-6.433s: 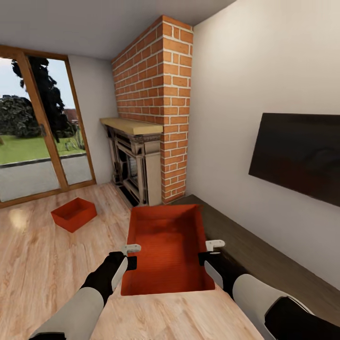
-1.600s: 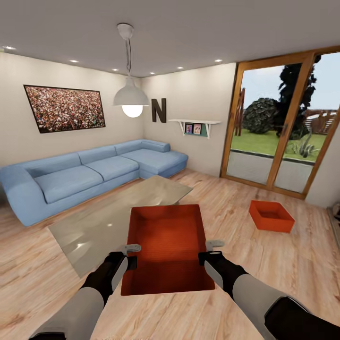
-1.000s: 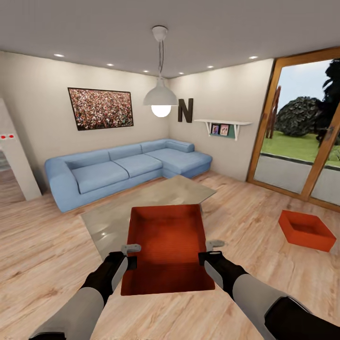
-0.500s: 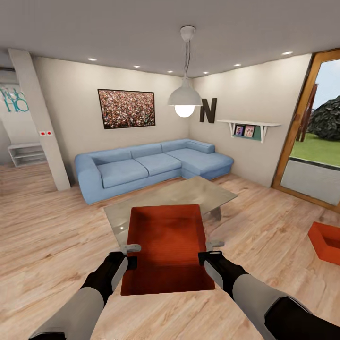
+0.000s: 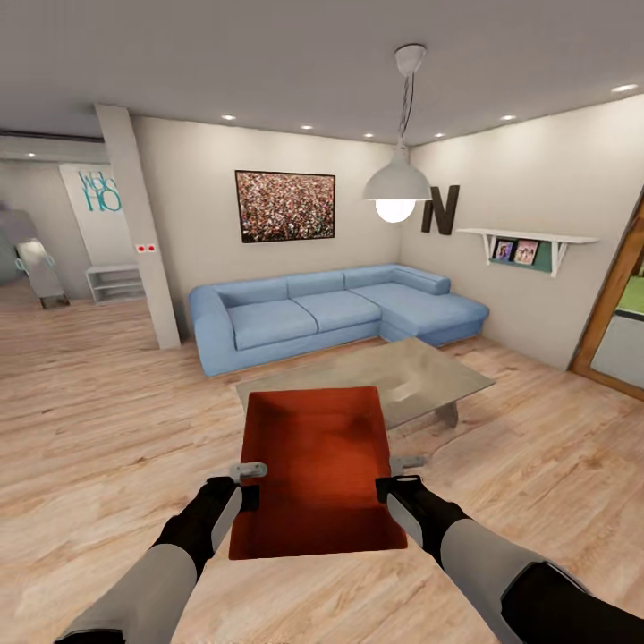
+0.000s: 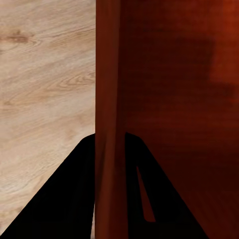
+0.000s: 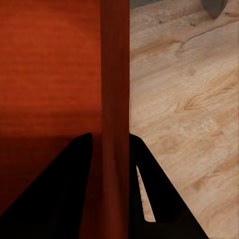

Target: Move the two storage containers from the living room to the garage. In the garage, place one container on the floor and stack the other container on top of it (either order is fine).

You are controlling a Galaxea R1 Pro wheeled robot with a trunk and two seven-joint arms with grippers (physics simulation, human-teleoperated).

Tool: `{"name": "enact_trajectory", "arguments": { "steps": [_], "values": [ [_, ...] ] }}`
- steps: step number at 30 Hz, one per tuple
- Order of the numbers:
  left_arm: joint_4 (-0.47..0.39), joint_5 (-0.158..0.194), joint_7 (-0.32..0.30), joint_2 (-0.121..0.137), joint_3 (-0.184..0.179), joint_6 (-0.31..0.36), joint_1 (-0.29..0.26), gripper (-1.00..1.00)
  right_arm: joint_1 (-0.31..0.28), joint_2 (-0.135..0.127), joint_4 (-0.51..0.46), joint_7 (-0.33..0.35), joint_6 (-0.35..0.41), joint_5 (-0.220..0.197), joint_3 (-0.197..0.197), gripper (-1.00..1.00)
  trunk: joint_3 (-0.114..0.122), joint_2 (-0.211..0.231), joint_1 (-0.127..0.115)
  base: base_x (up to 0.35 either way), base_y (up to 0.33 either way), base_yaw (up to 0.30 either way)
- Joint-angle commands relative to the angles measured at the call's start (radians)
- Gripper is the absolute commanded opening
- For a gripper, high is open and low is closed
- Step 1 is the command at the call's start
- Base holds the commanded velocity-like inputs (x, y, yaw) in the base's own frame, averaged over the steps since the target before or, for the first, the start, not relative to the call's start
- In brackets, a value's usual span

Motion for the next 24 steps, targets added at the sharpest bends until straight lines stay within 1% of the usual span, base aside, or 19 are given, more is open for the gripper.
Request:
{"name": "enact_trajectory", "arguments": {
  "steps": [1, 24],
  "values": [
    [0.000, -0.008, 0.009, -0.002, 0.001, 0.006, 0.000, -1.00, 0.000, 0.001, -0.018, -0.004, 0.003, -0.023, 0.025, -1.00, -0.001, -0.001, 0.000, 0.000, 0.000, 0.296],
    [0.000, -0.008, 0.009, -0.006, 0.001, 0.006, 0.000, -1.00, 0.000, 0.000, -0.018, -0.004, 0.003, -0.023, 0.024, -1.00, -0.001, -0.001, 0.000, 0.000, 0.000, 0.296]
  ]
}}
